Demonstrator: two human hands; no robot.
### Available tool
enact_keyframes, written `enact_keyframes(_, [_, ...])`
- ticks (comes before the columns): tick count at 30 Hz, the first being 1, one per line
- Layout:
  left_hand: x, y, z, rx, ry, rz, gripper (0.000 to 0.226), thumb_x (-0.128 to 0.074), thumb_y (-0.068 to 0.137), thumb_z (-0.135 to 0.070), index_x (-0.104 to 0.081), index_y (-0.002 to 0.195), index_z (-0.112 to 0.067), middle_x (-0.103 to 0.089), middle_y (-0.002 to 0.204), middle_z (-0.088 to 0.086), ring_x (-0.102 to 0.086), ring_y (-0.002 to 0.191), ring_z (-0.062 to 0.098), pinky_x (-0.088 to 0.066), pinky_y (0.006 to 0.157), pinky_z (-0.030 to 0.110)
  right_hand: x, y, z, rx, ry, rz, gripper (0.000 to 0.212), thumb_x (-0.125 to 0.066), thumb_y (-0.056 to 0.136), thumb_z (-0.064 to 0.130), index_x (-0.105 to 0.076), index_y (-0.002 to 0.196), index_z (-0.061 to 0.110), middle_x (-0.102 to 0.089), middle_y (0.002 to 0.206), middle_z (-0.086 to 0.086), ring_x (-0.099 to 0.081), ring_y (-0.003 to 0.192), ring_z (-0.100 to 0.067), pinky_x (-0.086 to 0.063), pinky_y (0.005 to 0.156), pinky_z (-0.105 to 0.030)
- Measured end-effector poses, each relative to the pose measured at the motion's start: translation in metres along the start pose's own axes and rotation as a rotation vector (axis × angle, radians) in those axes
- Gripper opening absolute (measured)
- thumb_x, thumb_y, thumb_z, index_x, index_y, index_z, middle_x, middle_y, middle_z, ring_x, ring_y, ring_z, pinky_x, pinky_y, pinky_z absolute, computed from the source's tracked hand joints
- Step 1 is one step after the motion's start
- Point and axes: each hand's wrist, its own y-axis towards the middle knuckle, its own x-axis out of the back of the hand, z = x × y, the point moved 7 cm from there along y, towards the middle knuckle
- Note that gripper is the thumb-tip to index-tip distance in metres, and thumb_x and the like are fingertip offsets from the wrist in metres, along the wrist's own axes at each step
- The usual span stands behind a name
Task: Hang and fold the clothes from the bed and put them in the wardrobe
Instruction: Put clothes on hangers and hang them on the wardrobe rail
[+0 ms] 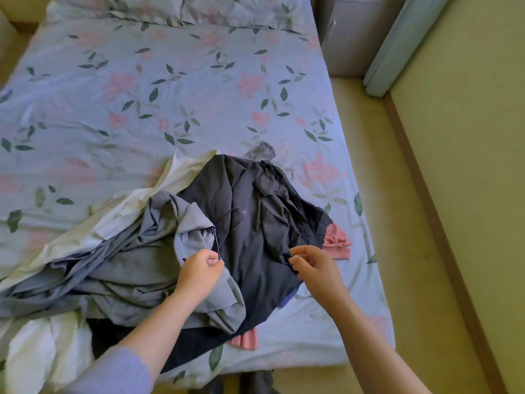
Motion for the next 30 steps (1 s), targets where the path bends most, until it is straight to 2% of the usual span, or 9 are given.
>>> enact_keyframes(5, [-0.027, 0.041, 0.016, 0.066, 0.001, 0.063, 0.032, -0.06, 0.092, -0.023, -0.062, 0.121, -0.01, -0.067, 0.119, 0.005, -0.059, 0.113, 0.022, -0.039, 0.087, 0.024, -0.016, 0.031, -0.011, -0.025, 0.025, -0.001, 0.017, -0.056, 0.096, 0.019, -0.066, 0.109, 0.026, -0.071, 0.094, 0.006, -0.068, 0.086, -0.016, -0.058, 0.082, -0.034])
enact_keyframes(8, [-0.049, 0.052, 0.037, 0.107, 0.005, 0.091, 0.033, -0.061, 0.092, -0.022, -0.057, 0.122, -0.01, -0.064, 0.119, 0.008, -0.059, 0.109, 0.021, -0.041, 0.087, 0.026, -0.03, 0.043, -0.025, -0.027, 0.042, 0.01, 0.016, -0.057, 0.095, 0.019, -0.065, 0.105, 0.028, -0.072, 0.093, 0.006, -0.068, 0.087, -0.012, -0.056, 0.086, -0.036])
enact_keyframes(10, [-0.061, 0.064, 0.045, 0.116, 0.03, 0.103, 0.028, -0.06, 0.092, -0.023, -0.055, 0.117, -0.012, -0.061, 0.114, 0.011, -0.058, 0.103, 0.022, -0.046, 0.088, 0.032, -0.036, 0.057, -0.029, -0.017, 0.045, 0.012, 0.017, -0.057, 0.095, 0.019, -0.066, 0.107, 0.028, -0.072, 0.094, 0.006, -0.067, 0.09, -0.009, -0.056, 0.087, -0.034])
enact_keyframes(13, [-0.074, 0.089, 0.048, 0.13, 0.02, 0.116, 0.045, -0.059, 0.093, -0.024, -0.047, 0.132, -0.006, -0.057, 0.129, 0.012, -0.056, 0.115, 0.027, -0.044, 0.091, 0.033, -0.039, 0.085, -0.03, 0.007, 0.059, 0.0, 0.017, -0.057, 0.095, 0.02, -0.066, 0.108, 0.026, -0.072, 0.096, 0.007, -0.067, 0.089, -0.009, -0.054, 0.084, -0.03])
enact_keyframes(15, [-0.081, 0.103, 0.05, 0.128, 0.043, 0.105, 0.05, -0.06, 0.092, -0.024, -0.044, 0.134, -0.003, -0.054, 0.133, 0.015, -0.054, 0.117, 0.029, -0.044, 0.092, 0.034, -0.044, 0.1, -0.033, 0.011, 0.078, -0.007, 0.016, -0.058, 0.095, 0.019, -0.066, 0.106, 0.027, -0.072, 0.093, 0.006, -0.066, 0.084, -0.009, -0.054, 0.079, -0.027])
enact_keyframes(19, [-0.092, 0.127, 0.061, 0.148, 0.078, 0.048, 0.041, -0.061, 0.09, -0.022, -0.051, 0.116, 0.007, -0.055, 0.119, 0.027, -0.056, 0.106, 0.039, -0.046, 0.088, 0.04, -0.053, 0.122, -0.043, 0.025, 0.075, -0.008, 0.015, -0.058, 0.095, 0.02, -0.066, 0.104, 0.028, -0.072, 0.09, 0.005, -0.067, 0.082, -0.009, -0.053, 0.074, -0.026])
enact_keyframes(24, [-0.106, 0.144, 0.067, 0.17, 0.059, 0.016, 0.04, -0.063, 0.088, -0.023, -0.051, 0.113, 0.007, -0.055, 0.114, 0.024, -0.055, 0.104, 0.039, -0.045, 0.088, 0.04, -0.057, 0.142, -0.06, 0.013, 0.065, -0.002, 0.015, -0.058, 0.095, 0.019, -0.067, 0.104, 0.028, -0.072, 0.09, 0.006, -0.067, 0.082, -0.006, -0.054, 0.075, -0.025])
enact_keyframes(28, [-0.108, 0.149, 0.071, 0.157, -0.014, -0.021, 0.021, -0.064, 0.086, -0.018, -0.052, 0.09, -0.001, -0.061, 0.098, 0.021, -0.059, 0.09, 0.037, -0.047, 0.081, 0.039, -0.061, 0.149, -0.074, -0.018, 0.056, 0.012, 0.015, -0.058, 0.095, 0.019, -0.066, 0.105, 0.027, -0.072, 0.091, 0.006, -0.067, 0.084, -0.008, -0.054, 0.076, -0.025])
enact_keyframes(30, [-0.108, 0.144, 0.069, 0.123, -0.052, -0.038, 0.018, -0.064, 0.086, -0.018, -0.051, 0.091, -0.007, -0.062, 0.094, 0.016, -0.061, 0.083, 0.032, -0.05, 0.078, 0.039, -0.063, 0.15, -0.08, -0.032, 0.055, 0.018, 0.015, -0.058, 0.095, 0.018, -0.066, 0.103, 0.028, -0.072, 0.089, 0.005, -0.067, 0.082, -0.008, -0.052, 0.072, -0.022])
